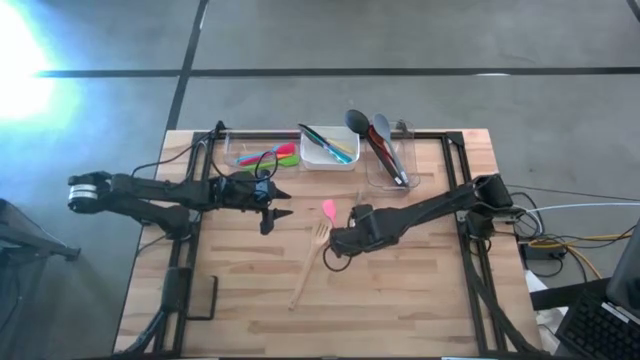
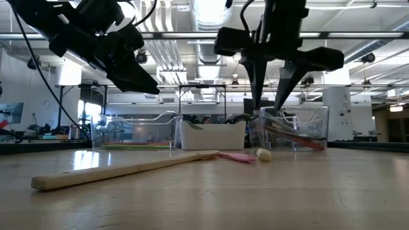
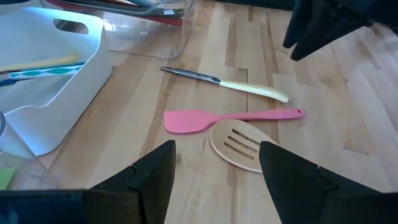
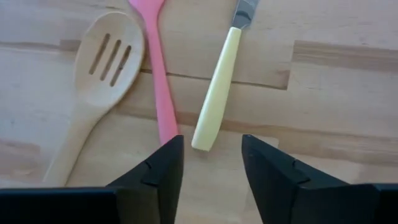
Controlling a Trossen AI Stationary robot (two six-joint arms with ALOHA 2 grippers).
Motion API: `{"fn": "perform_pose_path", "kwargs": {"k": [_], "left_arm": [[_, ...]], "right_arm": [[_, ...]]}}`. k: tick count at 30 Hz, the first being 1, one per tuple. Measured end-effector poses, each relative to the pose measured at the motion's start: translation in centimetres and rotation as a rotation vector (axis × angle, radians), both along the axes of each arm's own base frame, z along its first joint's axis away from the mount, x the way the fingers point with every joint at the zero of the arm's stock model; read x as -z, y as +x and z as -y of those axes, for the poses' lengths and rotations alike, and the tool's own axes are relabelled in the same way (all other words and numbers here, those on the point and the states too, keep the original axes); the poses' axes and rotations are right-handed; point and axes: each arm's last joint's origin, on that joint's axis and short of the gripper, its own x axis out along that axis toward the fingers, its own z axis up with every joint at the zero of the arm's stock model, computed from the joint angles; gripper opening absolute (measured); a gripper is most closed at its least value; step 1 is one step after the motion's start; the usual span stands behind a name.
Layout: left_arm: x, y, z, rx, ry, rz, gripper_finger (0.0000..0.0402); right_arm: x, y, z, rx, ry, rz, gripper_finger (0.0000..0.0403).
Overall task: Pick & Place Kitchen Items
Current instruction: Put the white knife into the white bin
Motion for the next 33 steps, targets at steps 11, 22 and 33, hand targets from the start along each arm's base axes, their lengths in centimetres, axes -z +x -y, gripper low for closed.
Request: {"fn": "perform_pose_path", "kwargs": {"k": [11, 22, 33], "left_arm": [[0.0, 0.0, 0.0, 0.001, 0.000, 0.000, 0.0234], [0.0, 0.0, 0.0, 0.001, 0.000, 0.000, 0.0234], [0.0, 0.0, 0.0, -0.001, -0.001, 0.000, 0.0234]], "right_arm": [[3.1, 1.4, 0.9, -0.010, 0.043, -0.038, 0.0195], [6.8, 2.3, 2.4, -0.035, 0.138, -0.149, 0.0193], [9.5, 1.8, 4.1, -0.070, 0.223, -0.170, 0.0149]]}}
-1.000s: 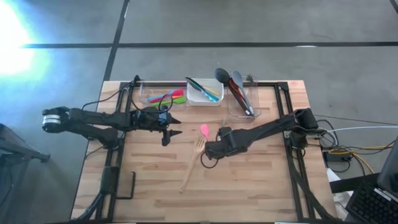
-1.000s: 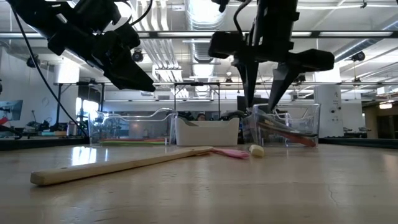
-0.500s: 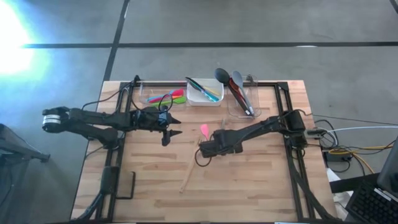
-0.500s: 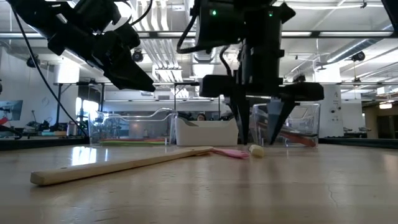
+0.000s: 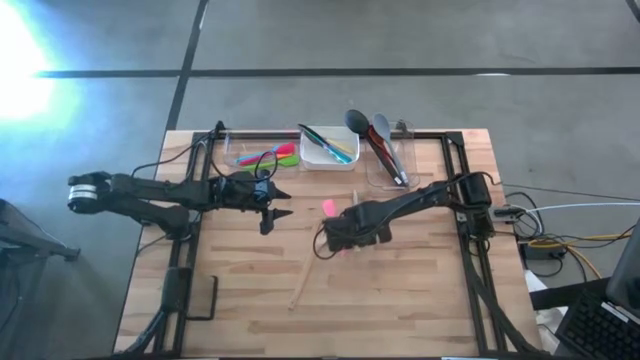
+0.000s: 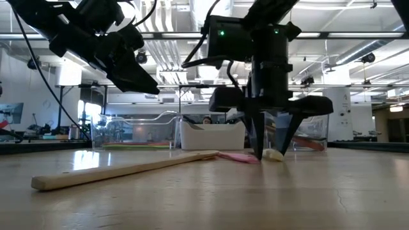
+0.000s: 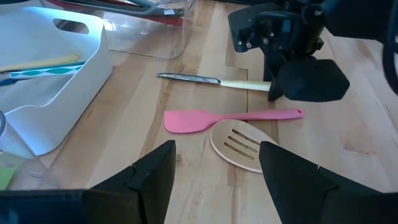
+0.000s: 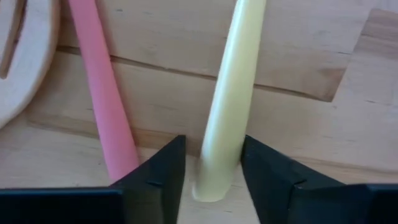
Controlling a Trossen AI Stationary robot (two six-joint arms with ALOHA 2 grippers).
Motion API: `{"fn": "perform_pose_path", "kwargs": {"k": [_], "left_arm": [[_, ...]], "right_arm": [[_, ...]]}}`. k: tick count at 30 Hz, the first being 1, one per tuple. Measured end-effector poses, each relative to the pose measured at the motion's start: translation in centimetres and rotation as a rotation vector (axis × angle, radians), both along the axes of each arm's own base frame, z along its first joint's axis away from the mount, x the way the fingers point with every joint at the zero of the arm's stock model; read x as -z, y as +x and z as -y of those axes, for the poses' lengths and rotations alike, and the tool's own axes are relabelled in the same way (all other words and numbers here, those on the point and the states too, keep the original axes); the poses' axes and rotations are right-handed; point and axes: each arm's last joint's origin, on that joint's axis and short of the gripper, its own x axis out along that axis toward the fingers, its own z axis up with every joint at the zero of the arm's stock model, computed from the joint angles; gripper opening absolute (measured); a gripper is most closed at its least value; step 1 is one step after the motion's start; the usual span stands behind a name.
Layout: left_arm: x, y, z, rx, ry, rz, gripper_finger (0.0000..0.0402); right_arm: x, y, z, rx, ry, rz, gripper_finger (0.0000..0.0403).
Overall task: Pick & Place Kitchen Items
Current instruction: Put the white knife into the white bin
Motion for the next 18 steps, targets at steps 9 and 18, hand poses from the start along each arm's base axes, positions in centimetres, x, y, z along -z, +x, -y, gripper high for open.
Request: {"fn": "perform_pose_path", "kwargs": {"k": [9, 18], "left_arm": [[0.0, 0.0, 0.0, -0.001, -0.002, 0.001, 0.0234], [-0.1, 0.0, 0.0, -0.001, 0.000, 0.010, 0.0234]], "right_arm": [[0.0, -0.7, 0.0, -0.052, -0.018, -0.022, 0.0066], [-4.6, -2.9, -0.7, -0.074, -0.120, -0.017, 0.0066]]}}
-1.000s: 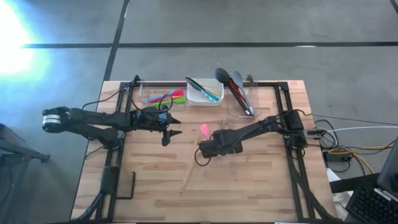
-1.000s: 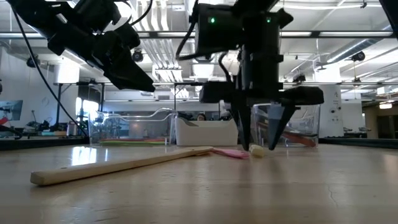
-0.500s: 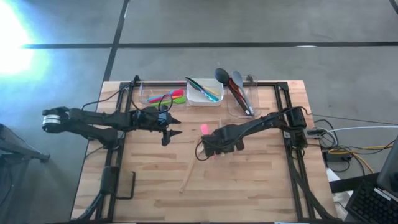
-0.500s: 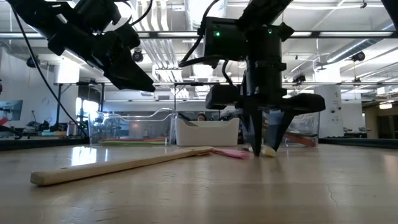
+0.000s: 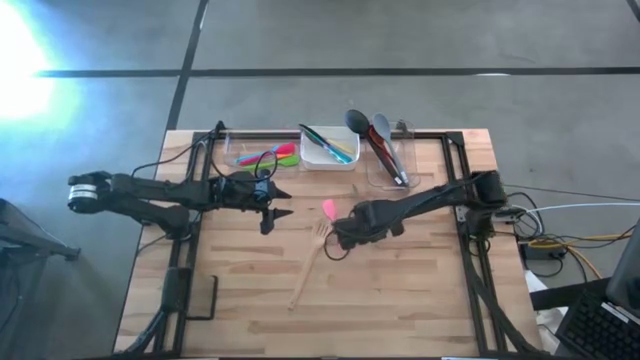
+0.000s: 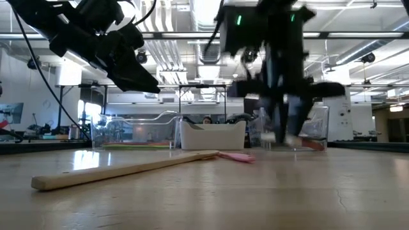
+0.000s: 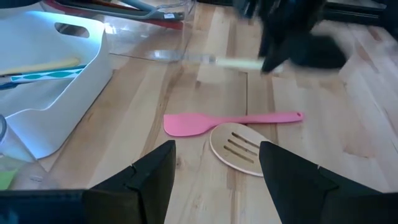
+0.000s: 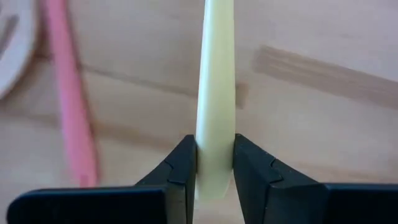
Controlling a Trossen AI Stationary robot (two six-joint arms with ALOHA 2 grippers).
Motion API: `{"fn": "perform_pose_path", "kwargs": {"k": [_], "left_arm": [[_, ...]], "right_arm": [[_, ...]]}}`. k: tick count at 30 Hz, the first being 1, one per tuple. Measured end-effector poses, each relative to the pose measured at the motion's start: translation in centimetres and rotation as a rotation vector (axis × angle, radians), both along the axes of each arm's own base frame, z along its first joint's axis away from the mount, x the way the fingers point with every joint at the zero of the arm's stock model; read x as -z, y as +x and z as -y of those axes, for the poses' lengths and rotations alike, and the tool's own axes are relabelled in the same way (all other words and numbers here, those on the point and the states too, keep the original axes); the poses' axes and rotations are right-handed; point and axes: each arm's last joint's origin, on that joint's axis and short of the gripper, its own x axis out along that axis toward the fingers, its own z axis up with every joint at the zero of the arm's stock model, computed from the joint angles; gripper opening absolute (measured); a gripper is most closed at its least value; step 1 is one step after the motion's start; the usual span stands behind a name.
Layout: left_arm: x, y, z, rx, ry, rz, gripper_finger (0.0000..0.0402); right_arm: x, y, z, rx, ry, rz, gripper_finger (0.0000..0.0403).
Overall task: Pick & Place Kitchen Items
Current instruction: Put the white knife into the white bin
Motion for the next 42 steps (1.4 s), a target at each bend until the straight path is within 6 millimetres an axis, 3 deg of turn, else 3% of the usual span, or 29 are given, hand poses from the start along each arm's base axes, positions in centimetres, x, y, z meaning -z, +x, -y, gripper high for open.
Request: {"fn": "perform_pose_path", "kwargs": {"k": [5, 10, 17, 26, 33, 42], "left_arm": [[-0.1, 0.0, 0.0, 0.000, 0.001, 0.006, 0.0234], [-0.1, 0.1, 0.0, 0.001, 0.003, 0.016, 0.0234], [-0.2, 0.1, 0.0, 0.000, 0.005, 0.025, 0.0234], [-0.6, 0.3, 0.0, -0.002, 0.014, 0.072, 0.0234], [-0.9, 0.4, -0.1, -0.002, 0.021, 0.099, 0.0234], [-1.0, 0.4, -0.1, -0.021, 0.031, 0.108, 0.0234]], "right_arm": [[-3.6, -1.6, -0.9, -0.027, -0.040, 0.062, 0.0066], [-7.5, -3.0, -0.5, -0.093, -0.155, 0.192, 0.0066], [-10.8, -4.3, 2.1, -0.152, -0.298, 0.275, 0.0066], [-12.0, -3.6, 8.4, -0.292, -0.397, 0.234, 0.0066], [-12.8, -2.7, 13.5, -0.367, -0.530, 0.299, 0.0066], [-10.3, -1.3, 18.6, -0.490, -0.549, 0.278, 0.0066]]}}
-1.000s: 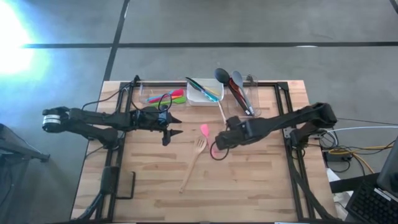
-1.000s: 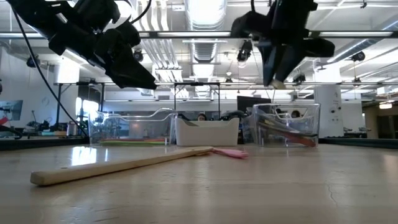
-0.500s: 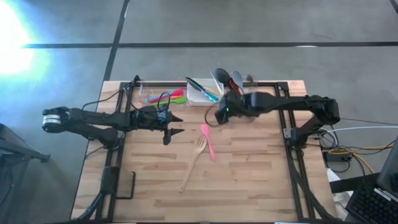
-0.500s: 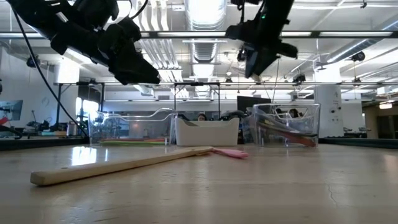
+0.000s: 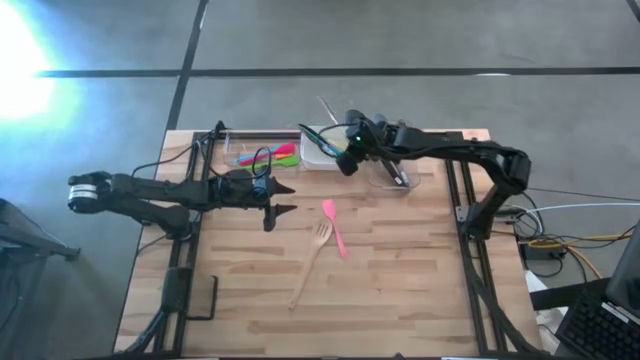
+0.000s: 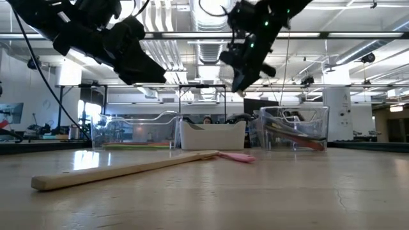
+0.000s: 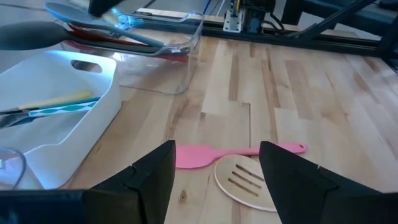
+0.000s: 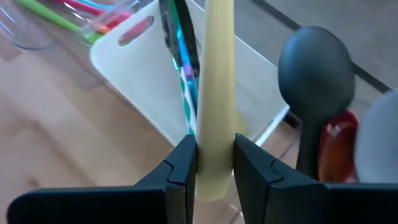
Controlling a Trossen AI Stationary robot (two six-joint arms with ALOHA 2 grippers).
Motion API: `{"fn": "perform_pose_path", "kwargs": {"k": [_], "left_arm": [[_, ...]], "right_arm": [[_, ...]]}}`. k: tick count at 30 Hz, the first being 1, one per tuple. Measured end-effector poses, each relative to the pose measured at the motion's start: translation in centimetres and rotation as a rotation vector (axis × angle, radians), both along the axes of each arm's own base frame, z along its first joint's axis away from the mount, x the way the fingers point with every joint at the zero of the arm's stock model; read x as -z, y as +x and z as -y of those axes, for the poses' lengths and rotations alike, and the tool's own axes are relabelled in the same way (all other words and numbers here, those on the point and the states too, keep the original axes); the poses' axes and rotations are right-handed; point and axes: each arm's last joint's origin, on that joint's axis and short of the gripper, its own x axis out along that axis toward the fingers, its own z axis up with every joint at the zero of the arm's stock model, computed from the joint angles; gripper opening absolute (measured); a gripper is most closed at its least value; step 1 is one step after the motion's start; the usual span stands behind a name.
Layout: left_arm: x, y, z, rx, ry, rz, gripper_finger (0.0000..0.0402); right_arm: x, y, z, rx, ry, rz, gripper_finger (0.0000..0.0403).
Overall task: Pick & Place Kitchen Items
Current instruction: Put the white knife into the white bin
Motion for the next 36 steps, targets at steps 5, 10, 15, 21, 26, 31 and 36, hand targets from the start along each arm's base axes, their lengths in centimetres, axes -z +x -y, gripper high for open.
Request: {"fn": "perform_pose_path", "kwargs": {"k": [5, 10, 15, 21, 26, 31, 36], "left_arm": [[0.0, 0.0, -0.1, -0.018, 0.006, -0.002, 0.0234], [0.0, 0.0, -0.1, -0.021, 0.009, -0.001, 0.0234], [0.0, 0.0, -0.1, -0.024, 0.021, 0.002, 0.0234], [0.0, 0.0, -0.1, -0.024, 0.021, 0.000, 0.0234], [0.1, 0.0, -0.1, -0.024, 0.018, -0.016, 0.0234], [0.3, 0.1, -0.1, -0.024, 0.017, -0.026, 0.0234], [0.6, 0.2, -0.1, -0.024, 0.015, -0.036, 0.0234]], "right_arm": [[2.3, 0.7, 2.5, -0.032, 0.005, -0.063, 0.0066], [4.2, 1.7, 4.6, -0.057, 0.049, -0.080, 0.0066], [6.0, 3.2, 6.1, -0.086, 0.072, -0.123, 0.0066], [7.7, 4.3, 7.3, -0.091, 0.128, -0.198, 0.0066], [9.1, 4.6, 7.7, -0.094, 0.157, -0.243, 0.0066], [10.3, 4.7, 7.9, -0.109, 0.190, -0.252, 0.0066], [10.8, 4.6, 8.4, -0.112, 0.207, -0.248, 0.0066]]}}
